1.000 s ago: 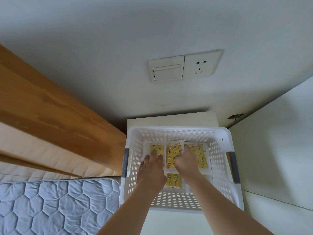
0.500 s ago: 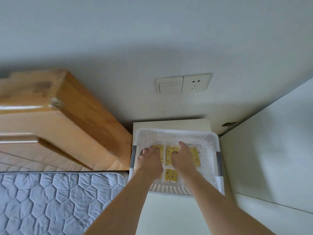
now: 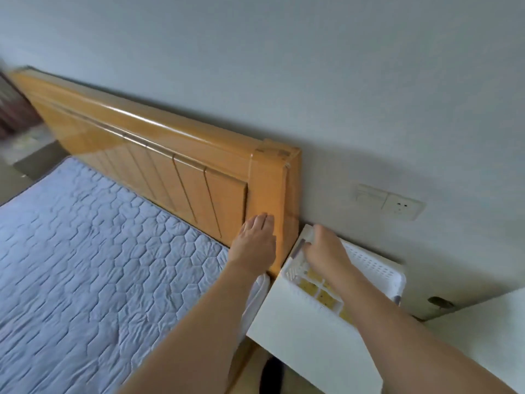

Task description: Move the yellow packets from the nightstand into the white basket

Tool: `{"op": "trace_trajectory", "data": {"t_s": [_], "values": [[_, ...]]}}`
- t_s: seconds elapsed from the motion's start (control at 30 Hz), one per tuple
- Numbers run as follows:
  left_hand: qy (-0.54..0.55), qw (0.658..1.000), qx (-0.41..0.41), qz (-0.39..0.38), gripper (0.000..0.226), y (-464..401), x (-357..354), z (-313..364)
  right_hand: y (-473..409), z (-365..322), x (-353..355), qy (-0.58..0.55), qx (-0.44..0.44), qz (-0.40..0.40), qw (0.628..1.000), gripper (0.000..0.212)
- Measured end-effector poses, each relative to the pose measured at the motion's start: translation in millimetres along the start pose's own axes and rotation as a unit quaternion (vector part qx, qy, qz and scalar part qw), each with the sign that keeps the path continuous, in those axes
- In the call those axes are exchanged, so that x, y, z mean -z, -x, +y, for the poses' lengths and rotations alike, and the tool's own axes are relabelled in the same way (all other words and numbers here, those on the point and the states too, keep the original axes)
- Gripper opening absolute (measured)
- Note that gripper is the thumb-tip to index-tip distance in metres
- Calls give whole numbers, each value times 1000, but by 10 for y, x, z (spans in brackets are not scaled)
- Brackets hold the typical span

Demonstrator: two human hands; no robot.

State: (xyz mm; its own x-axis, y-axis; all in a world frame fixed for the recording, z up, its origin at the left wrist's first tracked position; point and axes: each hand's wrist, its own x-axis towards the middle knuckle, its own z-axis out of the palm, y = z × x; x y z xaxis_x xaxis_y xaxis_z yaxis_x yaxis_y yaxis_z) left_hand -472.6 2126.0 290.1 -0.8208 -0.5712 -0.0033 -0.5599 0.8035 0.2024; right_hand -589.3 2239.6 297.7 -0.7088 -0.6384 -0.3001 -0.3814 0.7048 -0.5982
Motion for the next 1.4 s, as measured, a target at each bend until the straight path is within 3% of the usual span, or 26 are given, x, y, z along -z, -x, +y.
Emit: {"op": "trace_trajectory", "data": {"t_s": [0.17, 0.33, 0.63, 1.03, 1.27, 1.4], "values": [[0, 990, 132, 52, 53, 856, 523, -685, 463, -833, -240, 47, 114, -63, 990, 43], [-10, 954, 282, 100, 56, 2063, 930, -1428, 1189, -1758, -767, 96, 248, -154, 952, 57], [-21, 829, 522, 200, 58, 5387, 1586, -2229, 3694, -3206, -2227, 118, 483, -264, 826, 61], [-75, 669, 704, 228, 56, 9710, 1955, -2161, 7687, -3681, -4003, 115, 658, -376, 642, 62], [-75, 559, 790, 239, 55, 11669, 1974, -1949, 9532, -3757, -4722, 132, 723, -426, 528, 58], [-87, 519, 816, 242, 54, 12685, 1978, -2046, 10449, -3865, -5285, 139, 749, -435, 479, 52]]}}
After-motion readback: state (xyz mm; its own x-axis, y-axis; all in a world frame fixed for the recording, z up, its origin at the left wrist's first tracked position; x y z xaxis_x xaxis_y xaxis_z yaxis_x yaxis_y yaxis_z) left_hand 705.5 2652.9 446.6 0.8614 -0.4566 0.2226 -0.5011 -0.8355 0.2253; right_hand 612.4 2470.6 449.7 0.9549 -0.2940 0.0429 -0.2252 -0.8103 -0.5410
